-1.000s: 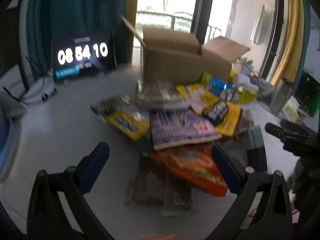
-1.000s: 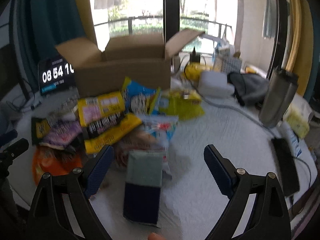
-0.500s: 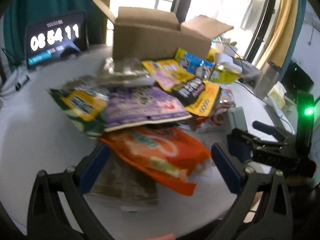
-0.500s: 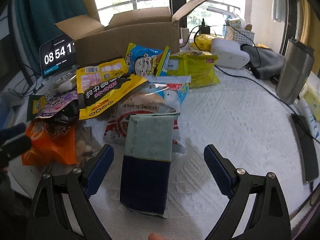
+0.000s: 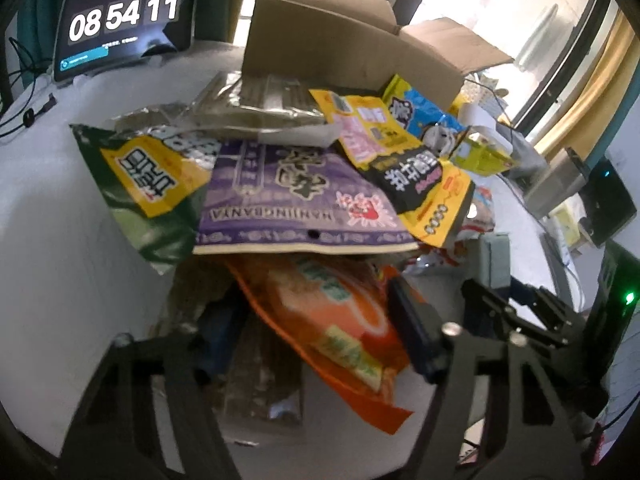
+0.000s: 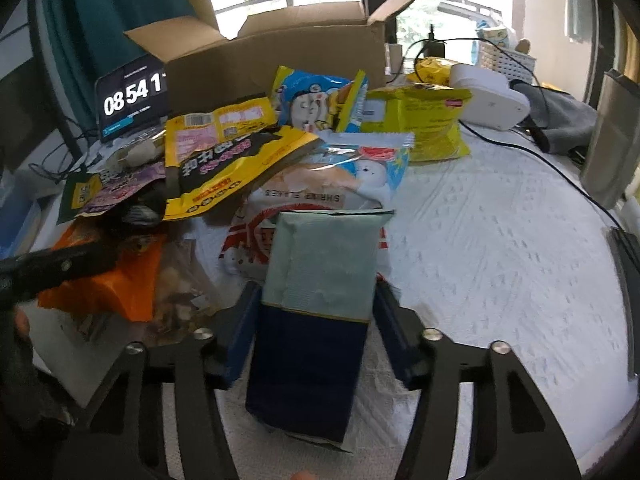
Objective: Organize snacks
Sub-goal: 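Grasp the blue-green and dark-blue packet with the right tool while the left tool grasps the orange bag, then carry both packets into the cardboard box and open both tools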
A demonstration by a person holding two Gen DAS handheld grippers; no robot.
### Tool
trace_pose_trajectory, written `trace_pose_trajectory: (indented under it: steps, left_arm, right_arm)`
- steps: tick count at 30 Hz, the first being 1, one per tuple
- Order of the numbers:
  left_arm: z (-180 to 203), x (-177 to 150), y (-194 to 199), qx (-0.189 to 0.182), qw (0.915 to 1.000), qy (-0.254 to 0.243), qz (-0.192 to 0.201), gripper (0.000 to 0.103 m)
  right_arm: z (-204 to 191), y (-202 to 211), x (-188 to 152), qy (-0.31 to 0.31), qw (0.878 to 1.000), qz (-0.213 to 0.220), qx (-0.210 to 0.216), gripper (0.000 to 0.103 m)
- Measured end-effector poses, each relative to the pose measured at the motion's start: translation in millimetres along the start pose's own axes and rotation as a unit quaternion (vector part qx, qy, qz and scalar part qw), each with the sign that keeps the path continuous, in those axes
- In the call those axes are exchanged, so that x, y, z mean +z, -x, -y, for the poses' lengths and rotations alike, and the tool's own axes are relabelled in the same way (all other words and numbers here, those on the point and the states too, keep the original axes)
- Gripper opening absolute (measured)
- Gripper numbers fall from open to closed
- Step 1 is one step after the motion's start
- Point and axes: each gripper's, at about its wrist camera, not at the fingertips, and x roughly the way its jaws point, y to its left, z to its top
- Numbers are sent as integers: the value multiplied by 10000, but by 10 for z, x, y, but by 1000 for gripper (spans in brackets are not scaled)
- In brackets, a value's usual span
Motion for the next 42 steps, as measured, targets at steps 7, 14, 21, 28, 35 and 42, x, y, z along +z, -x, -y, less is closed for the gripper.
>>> trace_pose_trajectory:
  steps: [7, 14, 21, 28, 35, 42]
  left_arm:
    - [102, -55, 107, -68, 9996, -267, 27, 44]
    - [309, -170, 332, -389, 9972, -639, 96, 42]
    - [487, -266, 672, -708, 9910, -1008, 515, 42]
    - [534, -182, 949, -745, 9853, -1169, 1000, 42]
    - [478, 102, 1105, -711, 9781, -1224, 1523, 42]
    - [369, 548, 1079, -620, 9720, -1241, 1895, 42]
  right_arm:
    - [-17, 136, -11, 179, 9996, 229, -49, 55]
    - [77, 449, 34, 83, 9980, 603, -183, 54]
    - [29, 735, 106, 162, 9954, 924, -208, 54]
    - [-69, 967, 205, 253, 9925, 1190, -152, 54]
    - [-120, 1020, 426, 326, 9896, 1402, -72, 54]
    - [-166, 950, 802, 517, 9858, 1597, -31, 54]
